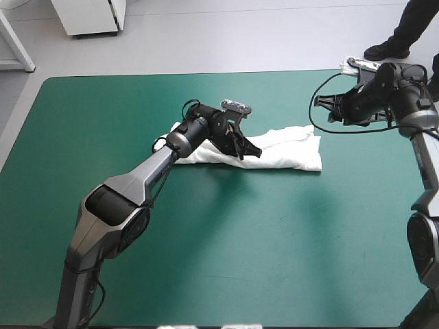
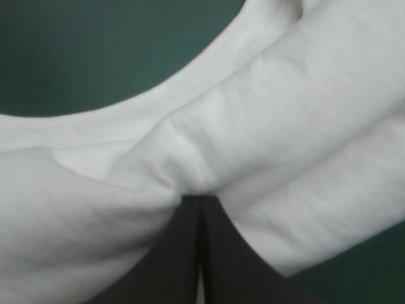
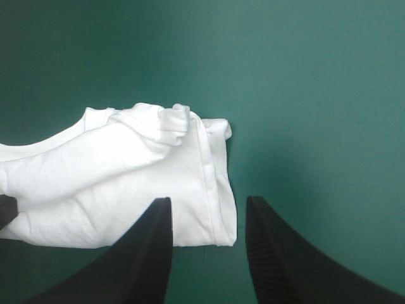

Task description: Fold the cloth

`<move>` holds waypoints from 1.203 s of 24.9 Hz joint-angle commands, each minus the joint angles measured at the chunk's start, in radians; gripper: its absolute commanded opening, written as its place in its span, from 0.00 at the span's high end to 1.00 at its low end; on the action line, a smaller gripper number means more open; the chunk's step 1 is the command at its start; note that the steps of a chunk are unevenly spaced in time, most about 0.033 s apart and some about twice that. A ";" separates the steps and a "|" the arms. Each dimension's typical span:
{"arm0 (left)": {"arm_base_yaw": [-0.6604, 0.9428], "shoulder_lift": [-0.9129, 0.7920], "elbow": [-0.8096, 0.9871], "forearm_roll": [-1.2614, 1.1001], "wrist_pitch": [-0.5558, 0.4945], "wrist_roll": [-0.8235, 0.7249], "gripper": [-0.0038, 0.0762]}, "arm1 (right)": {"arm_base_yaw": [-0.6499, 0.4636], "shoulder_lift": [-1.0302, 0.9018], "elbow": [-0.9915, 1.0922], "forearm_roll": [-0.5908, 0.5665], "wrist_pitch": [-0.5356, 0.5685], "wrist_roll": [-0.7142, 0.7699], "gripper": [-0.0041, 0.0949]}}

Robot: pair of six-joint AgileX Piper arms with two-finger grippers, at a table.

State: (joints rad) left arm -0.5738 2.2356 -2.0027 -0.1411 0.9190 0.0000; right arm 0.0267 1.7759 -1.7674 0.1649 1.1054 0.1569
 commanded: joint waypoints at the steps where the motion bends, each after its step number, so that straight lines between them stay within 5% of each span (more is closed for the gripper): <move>1: -0.004 -0.047 -0.027 -0.025 -0.012 0.000 0.96 | -0.029 -0.028 -0.021 0.057 -0.037 -0.040 0.59; 6: -0.004 -0.045 -0.027 -0.025 -0.003 0.000 0.96 | -0.057 0.032 -0.020 0.188 0.038 -0.164 0.56; 13: -0.004 -0.045 -0.027 -0.025 0.018 0.000 0.96 | -0.063 0.155 -0.020 0.276 0.071 -0.260 0.23; 22: -0.004 -0.045 -0.027 -0.027 0.016 0.000 0.96 | -0.061 0.269 -0.020 0.297 0.014 -0.265 0.23; 27: -0.004 -0.045 -0.027 -0.025 0.008 0.000 0.96 | -0.022 0.313 -0.020 0.308 -0.008 -0.265 0.42; 30: -0.004 -0.045 -0.027 -0.025 0.011 0.000 0.96 | 0.019 0.332 -0.020 0.277 -0.012 -0.262 0.76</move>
State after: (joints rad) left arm -0.5738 2.2533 -2.0054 -0.1450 0.9397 0.0000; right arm 0.0202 2.1344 -1.7712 0.4399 1.0979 -0.0973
